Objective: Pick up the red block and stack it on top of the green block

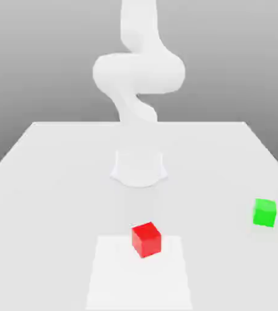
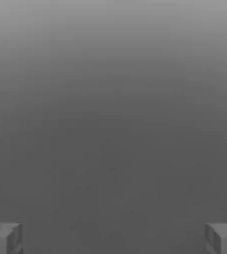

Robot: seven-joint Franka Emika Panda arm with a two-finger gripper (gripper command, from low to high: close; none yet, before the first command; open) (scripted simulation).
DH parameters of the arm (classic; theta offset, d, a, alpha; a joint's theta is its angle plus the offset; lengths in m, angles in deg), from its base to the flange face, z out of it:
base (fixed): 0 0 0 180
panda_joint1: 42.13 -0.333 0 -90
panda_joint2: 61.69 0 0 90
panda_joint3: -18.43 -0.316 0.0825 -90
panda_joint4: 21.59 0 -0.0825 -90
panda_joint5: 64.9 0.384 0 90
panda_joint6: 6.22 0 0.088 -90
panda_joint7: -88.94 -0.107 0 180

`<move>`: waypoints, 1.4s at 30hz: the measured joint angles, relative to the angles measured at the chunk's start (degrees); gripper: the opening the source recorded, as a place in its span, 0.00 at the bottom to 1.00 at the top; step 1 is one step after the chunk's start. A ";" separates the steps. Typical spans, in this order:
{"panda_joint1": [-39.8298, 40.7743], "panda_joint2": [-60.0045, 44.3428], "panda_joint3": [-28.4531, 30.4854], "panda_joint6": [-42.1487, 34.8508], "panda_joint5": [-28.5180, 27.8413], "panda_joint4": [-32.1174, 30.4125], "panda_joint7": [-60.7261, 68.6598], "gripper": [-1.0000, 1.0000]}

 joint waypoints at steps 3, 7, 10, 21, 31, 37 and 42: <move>-1.20 -5.51 0.84 4.14 -0.26 -5.06 3.24 0.50; -2.62 -12.74 1.83 9.51 -0.45 -11.65 7.60 0.50; -3.70 -18.29 2.58 13.61 -0.62 -16.71 10.95 0.50; -6.48 -45.30 3.46 34.00 1.35 -29.89 22.83 0.50; -4.13 -53.53 0.68 40.97 3.22 -28.87 24.24 0.00; -4.61 -43.75 1.97 32.60 0.49 -30.26 22.31 0.00; -8.41 -37.39 -0.99 25.94 0.04 -29.93 18.80 0.00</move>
